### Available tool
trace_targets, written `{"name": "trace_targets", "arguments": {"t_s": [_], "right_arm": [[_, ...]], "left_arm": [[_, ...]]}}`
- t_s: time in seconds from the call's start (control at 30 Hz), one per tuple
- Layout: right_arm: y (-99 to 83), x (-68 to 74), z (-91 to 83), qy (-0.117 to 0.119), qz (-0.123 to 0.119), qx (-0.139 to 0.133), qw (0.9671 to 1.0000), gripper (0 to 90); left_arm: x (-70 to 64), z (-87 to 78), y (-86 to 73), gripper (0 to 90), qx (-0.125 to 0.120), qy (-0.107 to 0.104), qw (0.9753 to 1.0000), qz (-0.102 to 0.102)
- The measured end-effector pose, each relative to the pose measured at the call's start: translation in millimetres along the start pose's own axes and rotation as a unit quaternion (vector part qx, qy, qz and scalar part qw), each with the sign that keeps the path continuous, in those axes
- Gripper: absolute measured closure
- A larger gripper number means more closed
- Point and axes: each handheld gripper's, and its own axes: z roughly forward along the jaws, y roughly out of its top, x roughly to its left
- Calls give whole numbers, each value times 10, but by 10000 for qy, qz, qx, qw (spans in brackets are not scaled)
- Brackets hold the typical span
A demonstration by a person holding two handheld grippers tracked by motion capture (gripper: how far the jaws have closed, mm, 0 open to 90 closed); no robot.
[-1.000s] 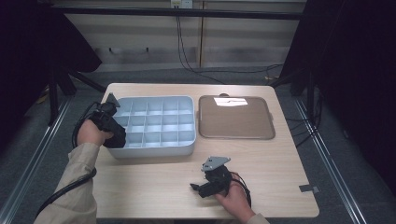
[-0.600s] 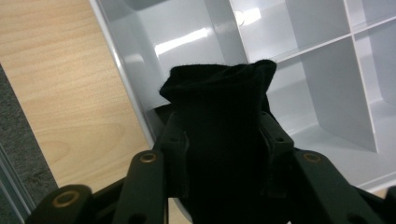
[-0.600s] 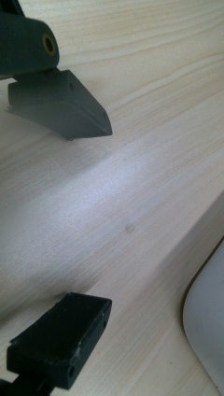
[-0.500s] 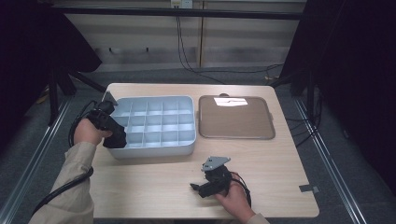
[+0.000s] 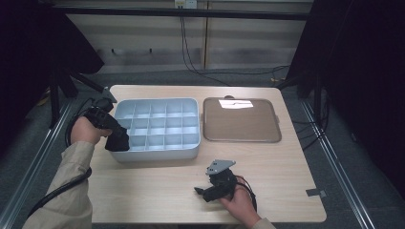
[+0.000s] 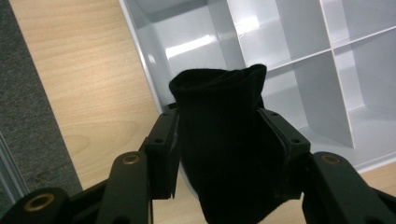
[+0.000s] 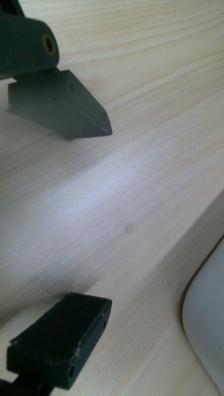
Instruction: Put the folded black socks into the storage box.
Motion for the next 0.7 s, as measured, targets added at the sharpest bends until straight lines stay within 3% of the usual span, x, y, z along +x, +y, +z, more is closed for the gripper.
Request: {"name": "trace_targets", "arguments": {"t_s": [0.7], "right_arm": [[0, -1, 1, -3, -3, -4, 10000, 142]], "left_arm": [[30, -251, 53, 518, 29, -35, 10000, -18]]}}
